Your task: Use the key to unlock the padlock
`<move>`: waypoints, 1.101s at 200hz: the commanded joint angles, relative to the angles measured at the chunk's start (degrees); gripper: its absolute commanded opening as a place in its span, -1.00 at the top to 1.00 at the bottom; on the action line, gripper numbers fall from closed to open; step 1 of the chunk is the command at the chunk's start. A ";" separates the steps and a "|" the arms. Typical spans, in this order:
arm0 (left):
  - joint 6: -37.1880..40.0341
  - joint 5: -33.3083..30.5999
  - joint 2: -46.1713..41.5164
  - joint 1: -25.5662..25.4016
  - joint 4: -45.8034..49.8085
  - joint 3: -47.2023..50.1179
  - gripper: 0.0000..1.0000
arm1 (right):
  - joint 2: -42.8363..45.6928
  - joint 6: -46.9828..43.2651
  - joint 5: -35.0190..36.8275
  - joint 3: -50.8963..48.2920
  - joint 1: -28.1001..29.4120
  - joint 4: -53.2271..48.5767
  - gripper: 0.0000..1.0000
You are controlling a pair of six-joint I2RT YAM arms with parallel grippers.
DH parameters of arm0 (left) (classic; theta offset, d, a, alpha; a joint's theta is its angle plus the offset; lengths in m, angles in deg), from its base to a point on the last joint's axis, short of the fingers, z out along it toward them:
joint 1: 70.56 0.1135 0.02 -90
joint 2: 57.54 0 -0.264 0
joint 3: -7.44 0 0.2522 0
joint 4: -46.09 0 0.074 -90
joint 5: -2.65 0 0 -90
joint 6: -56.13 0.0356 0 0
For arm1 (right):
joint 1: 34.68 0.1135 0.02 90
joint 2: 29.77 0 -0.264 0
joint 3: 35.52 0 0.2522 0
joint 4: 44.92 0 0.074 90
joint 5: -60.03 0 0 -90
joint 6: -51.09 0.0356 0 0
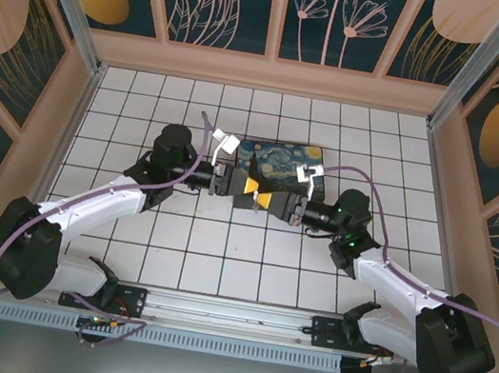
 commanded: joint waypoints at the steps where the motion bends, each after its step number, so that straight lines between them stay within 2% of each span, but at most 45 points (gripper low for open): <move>1: -6.45 -3.45 0.88 0.17 -8.67 1.67 1.00 | 1.99 2.69 4.54 -0.84 -0.87 5.04 0.28; 16: -7.99 -6.10 0.95 0.17 -9.25 2.11 1.00 | 3.73 2.49 9.31 -0.58 -0.91 1.95 0.19; 32: -4.91 -9.62 0.60 0.17 -3.15 1.05 1.00 | 6.59 1.02 14.26 0.58 -0.81 -3.73 0.14; 53: -5.41 -7.90 0.07 0.17 -6.05 1.58 1.00 | 7.04 -3.51 16.16 3.68 1.64 -11.22 0.10; 88: -10.17 -5.16 1.58 0.17 -12.73 2.26 1.00 | 3.24 -3.05 16.12 3.11 2.58 -5.42 0.14; 116: -11.07 -5.95 1.13 0.19 -14.15 3.47 1.00 | 0.35 -3.72 15.41 5.04 2.50 -3.30 0.22; 153: -11.97 -7.71 1.05 0.26 -14.16 4.17 1.00 | -1.18 -2.23 13.56 5.27 3.13 -0.10 0.42; 220: -14.67 -11.10 1.18 0.34 -17.16 5.09 1.00 | -0.46 -1.00 14.37 4.06 4.82 -0.15 0.43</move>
